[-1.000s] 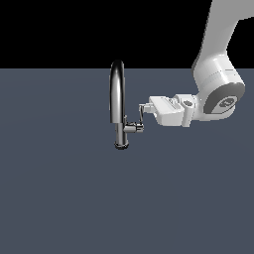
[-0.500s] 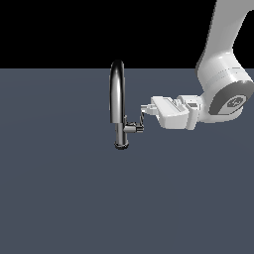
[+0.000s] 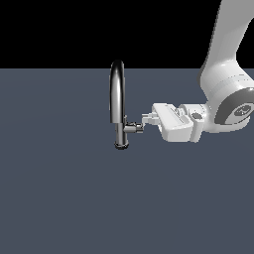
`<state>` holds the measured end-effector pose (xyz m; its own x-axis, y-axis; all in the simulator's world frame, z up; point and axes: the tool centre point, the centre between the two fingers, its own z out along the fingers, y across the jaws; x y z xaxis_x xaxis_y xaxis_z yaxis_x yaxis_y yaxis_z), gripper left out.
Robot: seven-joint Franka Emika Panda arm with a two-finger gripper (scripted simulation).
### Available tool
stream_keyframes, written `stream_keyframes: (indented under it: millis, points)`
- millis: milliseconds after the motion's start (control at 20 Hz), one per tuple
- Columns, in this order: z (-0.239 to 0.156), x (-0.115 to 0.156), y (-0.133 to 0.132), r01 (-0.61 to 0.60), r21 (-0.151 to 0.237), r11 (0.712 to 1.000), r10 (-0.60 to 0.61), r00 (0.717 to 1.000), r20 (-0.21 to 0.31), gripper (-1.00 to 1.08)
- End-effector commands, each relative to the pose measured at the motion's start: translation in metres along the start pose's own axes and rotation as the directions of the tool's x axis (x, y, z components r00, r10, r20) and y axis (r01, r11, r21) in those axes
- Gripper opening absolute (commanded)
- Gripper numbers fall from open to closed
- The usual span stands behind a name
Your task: Turn on the faucet by rotating a designated handle.
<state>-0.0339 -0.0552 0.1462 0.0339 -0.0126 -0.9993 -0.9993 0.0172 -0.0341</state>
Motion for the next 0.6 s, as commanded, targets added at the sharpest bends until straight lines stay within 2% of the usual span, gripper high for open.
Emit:
stream_keyframes:
  millis: [0,100,150,550]
  points:
    - [0.006,0.014,0.019,-0.024,-0.014,1.000,0.024,1.000,0.012,-1.00]
    - [0.006,0.017,0.023,-0.024,-0.014,1.000,0.025,1.000,0.012,-1.00]
    - [-0.001,0.007,0.011,-0.002,0.000,1.000,0.002,1.000,0.001,-1.00]
    - [0.004,0.054,0.024,-0.016,-0.009,1.000,0.016,1.000,0.008,-1.00]
